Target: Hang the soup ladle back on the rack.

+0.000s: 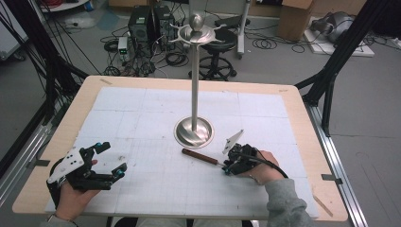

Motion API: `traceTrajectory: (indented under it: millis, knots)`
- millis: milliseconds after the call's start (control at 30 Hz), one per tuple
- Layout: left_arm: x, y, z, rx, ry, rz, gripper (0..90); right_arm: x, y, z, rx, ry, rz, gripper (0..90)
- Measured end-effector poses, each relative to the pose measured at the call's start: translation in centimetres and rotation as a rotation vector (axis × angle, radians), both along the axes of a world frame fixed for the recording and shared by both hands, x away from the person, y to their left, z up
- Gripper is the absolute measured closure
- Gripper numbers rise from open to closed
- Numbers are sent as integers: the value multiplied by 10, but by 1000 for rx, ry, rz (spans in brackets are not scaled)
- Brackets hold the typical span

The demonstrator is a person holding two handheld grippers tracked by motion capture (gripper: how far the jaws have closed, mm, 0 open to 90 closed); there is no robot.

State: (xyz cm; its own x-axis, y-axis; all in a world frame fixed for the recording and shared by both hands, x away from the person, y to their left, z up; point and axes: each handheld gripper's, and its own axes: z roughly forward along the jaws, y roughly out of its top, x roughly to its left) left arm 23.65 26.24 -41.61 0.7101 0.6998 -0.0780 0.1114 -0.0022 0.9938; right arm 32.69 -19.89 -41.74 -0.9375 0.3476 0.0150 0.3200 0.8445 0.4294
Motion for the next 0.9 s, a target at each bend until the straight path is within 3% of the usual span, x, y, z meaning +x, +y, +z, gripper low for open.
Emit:
traceTrajectory:
  millis: [233, 300, 467, 667, 900]
  knots:
    - [-1, 1, 0, 1, -2, 5, 18, -1, 3, 2, -35, -12, 25, 765]
    - [-1, 1, 0, 2, -2, 4, 18, -1, 4, 2, -40, -9, 24, 829]
    - [-1, 1, 0, 2, -2, 5, 18, 0, 4, 2, -41, 0, 16, 837]
    - [0, 1, 0, 0, -3, 2, 18, 0, 2, 3, -22, 8, 4, 839]
    - [1, 0, 1, 1, -5, -3, 18, -2, -6, 15, 62, 2, -22, 839]
